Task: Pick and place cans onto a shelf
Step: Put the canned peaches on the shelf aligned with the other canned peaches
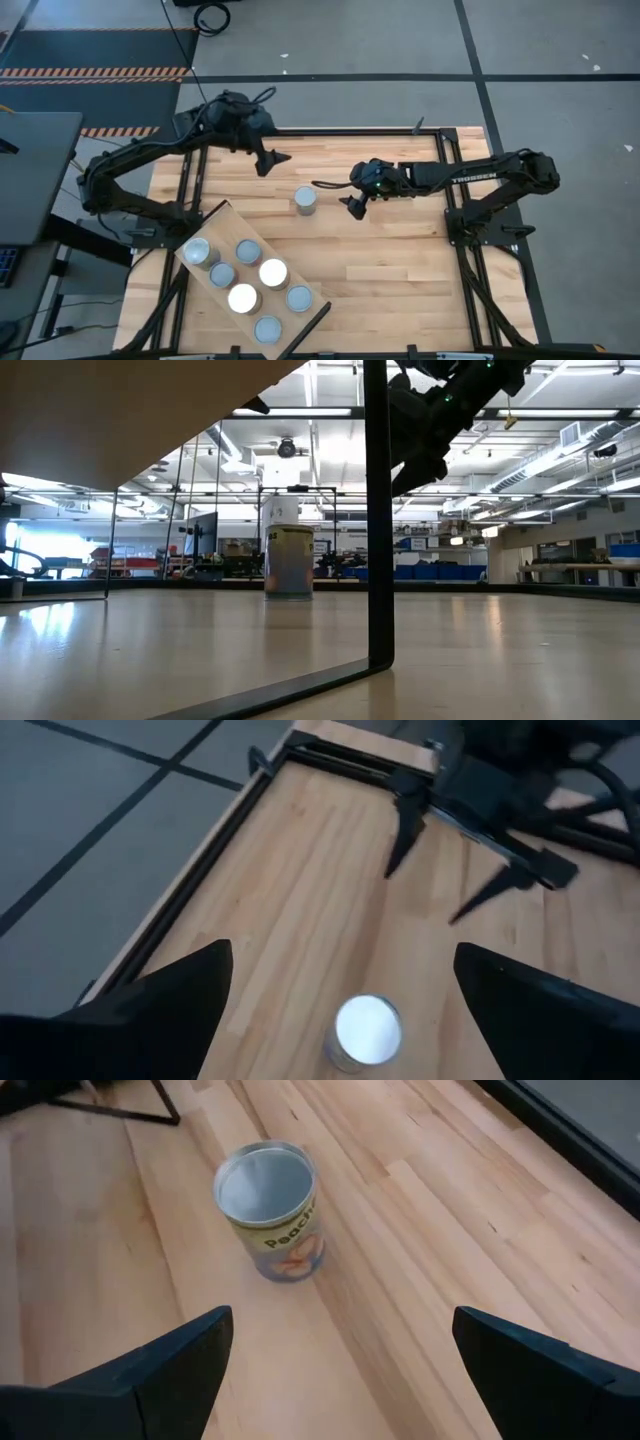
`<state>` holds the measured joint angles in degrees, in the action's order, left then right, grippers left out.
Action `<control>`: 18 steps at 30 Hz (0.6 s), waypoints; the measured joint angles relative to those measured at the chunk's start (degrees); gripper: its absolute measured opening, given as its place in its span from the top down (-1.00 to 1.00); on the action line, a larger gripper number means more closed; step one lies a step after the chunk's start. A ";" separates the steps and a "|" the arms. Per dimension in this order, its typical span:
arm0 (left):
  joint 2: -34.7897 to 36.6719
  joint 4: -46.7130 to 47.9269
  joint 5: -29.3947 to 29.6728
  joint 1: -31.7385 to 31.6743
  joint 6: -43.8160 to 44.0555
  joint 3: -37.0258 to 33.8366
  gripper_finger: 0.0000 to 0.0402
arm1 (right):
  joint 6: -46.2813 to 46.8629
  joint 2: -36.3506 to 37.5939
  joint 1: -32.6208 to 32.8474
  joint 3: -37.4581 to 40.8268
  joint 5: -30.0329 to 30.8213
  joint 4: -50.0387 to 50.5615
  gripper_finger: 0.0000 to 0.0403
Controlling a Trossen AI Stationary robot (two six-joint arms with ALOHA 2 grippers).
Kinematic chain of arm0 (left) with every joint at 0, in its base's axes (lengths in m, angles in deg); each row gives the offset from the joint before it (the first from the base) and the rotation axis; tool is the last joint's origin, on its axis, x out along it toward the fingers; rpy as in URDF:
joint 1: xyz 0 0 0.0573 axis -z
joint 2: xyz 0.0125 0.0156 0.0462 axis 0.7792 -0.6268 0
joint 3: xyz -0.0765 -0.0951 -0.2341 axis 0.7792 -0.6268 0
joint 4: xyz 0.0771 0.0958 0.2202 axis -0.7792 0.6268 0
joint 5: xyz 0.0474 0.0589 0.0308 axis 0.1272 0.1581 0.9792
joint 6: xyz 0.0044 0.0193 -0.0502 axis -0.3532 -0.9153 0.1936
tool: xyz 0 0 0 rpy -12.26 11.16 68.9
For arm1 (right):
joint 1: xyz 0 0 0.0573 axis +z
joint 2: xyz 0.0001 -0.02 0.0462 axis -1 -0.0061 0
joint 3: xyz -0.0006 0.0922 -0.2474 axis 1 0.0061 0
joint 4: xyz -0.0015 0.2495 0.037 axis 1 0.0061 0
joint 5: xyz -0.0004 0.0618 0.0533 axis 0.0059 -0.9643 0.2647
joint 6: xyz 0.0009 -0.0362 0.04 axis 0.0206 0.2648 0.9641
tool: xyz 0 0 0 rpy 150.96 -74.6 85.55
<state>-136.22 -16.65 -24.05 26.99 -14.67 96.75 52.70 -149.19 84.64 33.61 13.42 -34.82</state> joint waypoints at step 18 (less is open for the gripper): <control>-0.24 18.57 2.72 -0.90 2.64 0.00 -0.93 | -8.28 1.87 -1.52 0.23 -0.35 2.98 -0.91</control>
<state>-136.46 1.92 -21.33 26.10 -12.03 96.75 44.42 -147.31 83.12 33.84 13.07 -31.84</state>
